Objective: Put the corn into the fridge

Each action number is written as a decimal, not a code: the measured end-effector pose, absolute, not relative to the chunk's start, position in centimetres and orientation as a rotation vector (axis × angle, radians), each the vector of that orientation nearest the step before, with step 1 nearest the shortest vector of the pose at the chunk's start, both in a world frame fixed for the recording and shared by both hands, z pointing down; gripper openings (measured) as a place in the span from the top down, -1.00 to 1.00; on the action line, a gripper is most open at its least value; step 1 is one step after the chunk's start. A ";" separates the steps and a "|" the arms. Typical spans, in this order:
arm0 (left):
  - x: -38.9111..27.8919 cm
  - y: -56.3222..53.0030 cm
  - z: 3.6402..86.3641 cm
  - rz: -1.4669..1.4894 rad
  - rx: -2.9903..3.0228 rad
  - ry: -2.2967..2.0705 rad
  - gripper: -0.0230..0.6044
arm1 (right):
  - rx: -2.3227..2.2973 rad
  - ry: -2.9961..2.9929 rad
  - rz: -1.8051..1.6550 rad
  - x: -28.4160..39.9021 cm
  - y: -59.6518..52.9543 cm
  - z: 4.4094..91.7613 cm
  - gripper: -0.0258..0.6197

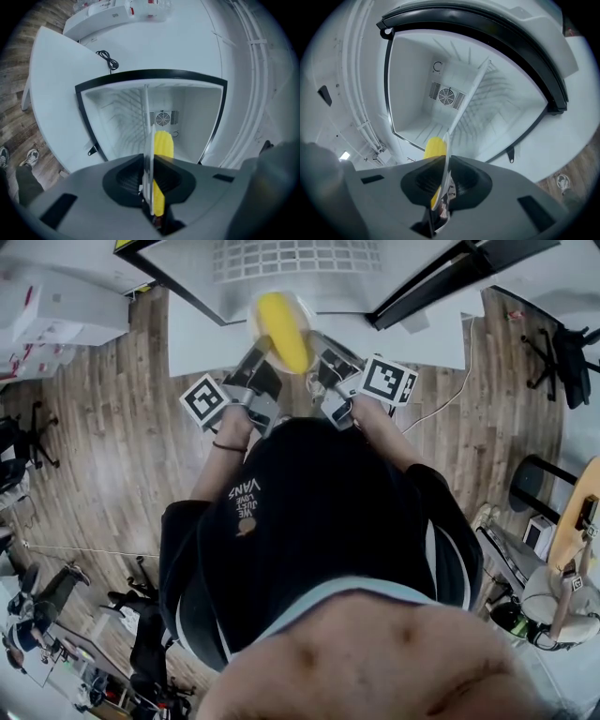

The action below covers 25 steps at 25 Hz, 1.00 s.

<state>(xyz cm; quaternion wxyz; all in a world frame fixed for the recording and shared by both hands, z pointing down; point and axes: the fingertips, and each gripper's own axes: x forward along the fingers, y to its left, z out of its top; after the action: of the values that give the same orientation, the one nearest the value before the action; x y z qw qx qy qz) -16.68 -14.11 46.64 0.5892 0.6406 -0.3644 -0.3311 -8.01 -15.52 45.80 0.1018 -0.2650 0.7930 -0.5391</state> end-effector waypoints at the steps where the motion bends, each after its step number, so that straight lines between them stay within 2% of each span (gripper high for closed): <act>1: -16.6 -14.4 46.6 -0.771 1.492 -0.843 0.79 | -0.784 2.342 -1.587 -7.9 -15.8 45.7 0.83; 25: -14.5 -21.1 45.7 -0.738 1.509 -0.780 0.79 | -0.847 2.282 -1.542 -5.7 -22.0 44.7 0.83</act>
<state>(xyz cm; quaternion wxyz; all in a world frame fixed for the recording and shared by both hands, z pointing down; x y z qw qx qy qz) -14.50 -21.14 45.69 0.6013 0.6511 -0.3365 -0.3184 -5.65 -21.98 44.71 0.1295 -0.2914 0.7853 -0.5306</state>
